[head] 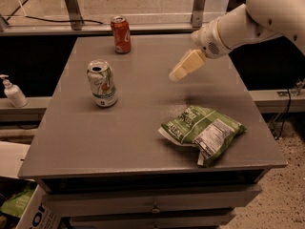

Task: Pick coke can

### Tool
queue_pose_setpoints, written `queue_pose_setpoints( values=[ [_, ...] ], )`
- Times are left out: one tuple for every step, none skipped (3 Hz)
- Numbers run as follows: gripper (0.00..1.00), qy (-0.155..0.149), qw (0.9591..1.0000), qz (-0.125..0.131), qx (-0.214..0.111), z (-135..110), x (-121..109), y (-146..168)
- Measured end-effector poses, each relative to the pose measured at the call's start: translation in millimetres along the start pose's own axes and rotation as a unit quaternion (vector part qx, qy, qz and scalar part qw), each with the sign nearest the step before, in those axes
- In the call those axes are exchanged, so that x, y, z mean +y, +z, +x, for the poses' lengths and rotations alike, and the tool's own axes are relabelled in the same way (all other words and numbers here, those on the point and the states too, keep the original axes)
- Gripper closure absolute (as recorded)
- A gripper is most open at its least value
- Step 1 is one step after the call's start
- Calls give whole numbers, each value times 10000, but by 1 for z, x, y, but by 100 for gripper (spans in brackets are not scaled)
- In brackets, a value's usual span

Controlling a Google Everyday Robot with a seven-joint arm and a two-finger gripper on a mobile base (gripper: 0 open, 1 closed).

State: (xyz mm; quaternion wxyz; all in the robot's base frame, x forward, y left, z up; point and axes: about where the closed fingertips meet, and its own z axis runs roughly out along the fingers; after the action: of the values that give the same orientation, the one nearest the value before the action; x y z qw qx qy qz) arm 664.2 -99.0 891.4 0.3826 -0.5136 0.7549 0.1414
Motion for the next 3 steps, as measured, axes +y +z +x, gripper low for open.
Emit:
queue_pose_setpoints(
  values=[
    [0, -32, 9999, -62, -112, -9, -1, 25],
    [0, -47, 9995, -98, -292, -24, -5, 66],
    [0, -15, 9988, -37, -494, -38, -19, 104]
  ],
)
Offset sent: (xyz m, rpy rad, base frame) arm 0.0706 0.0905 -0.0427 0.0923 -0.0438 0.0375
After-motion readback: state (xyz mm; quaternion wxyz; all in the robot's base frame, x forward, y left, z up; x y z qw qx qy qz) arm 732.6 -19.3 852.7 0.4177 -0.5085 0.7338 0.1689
